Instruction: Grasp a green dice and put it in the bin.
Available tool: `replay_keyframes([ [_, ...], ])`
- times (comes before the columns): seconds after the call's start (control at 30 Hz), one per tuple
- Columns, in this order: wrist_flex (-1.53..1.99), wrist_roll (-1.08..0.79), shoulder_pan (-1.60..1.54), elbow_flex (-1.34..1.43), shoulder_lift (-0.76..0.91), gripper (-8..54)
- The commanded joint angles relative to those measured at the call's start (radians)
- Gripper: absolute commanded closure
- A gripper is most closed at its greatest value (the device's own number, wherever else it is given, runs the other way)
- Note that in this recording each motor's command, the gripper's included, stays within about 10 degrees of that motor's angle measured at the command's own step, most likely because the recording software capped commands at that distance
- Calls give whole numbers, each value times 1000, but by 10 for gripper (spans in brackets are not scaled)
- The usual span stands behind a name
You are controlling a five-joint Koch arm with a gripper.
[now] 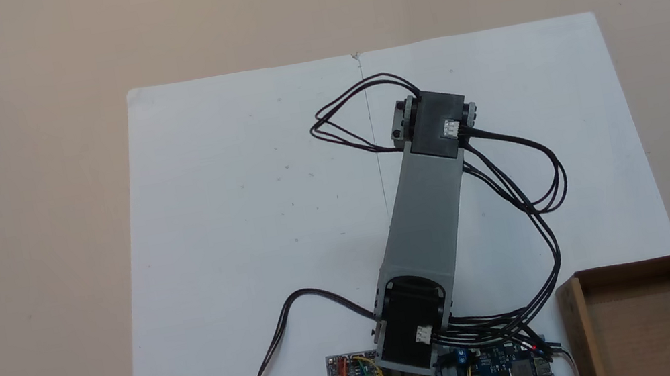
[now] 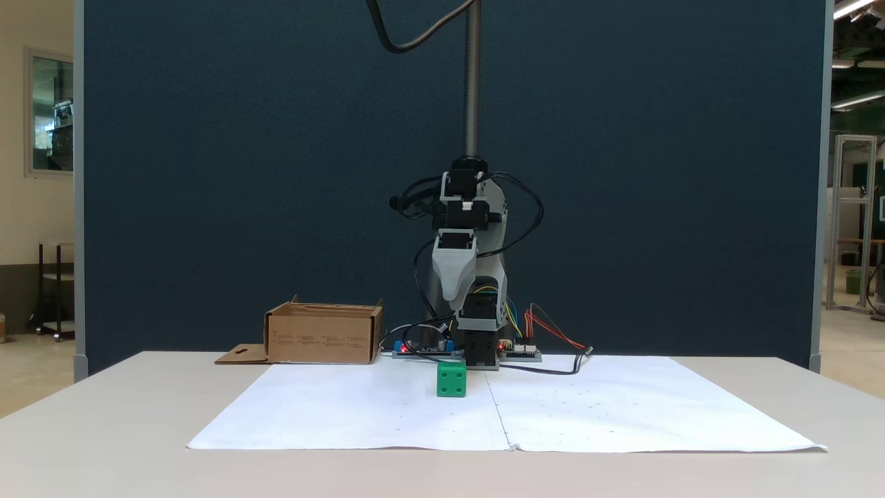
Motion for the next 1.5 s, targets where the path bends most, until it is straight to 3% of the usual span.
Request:
replay_keyframes([
  [0.0, 66, -129, 32, -43, 15, 4],
  [0.23, 201, -256, 97, -43, 15, -3],
  [0.77, 273, -241, 69, -84, -44, -4],
  [1.47, 166, 17, -35, -83, -115, 7],
])
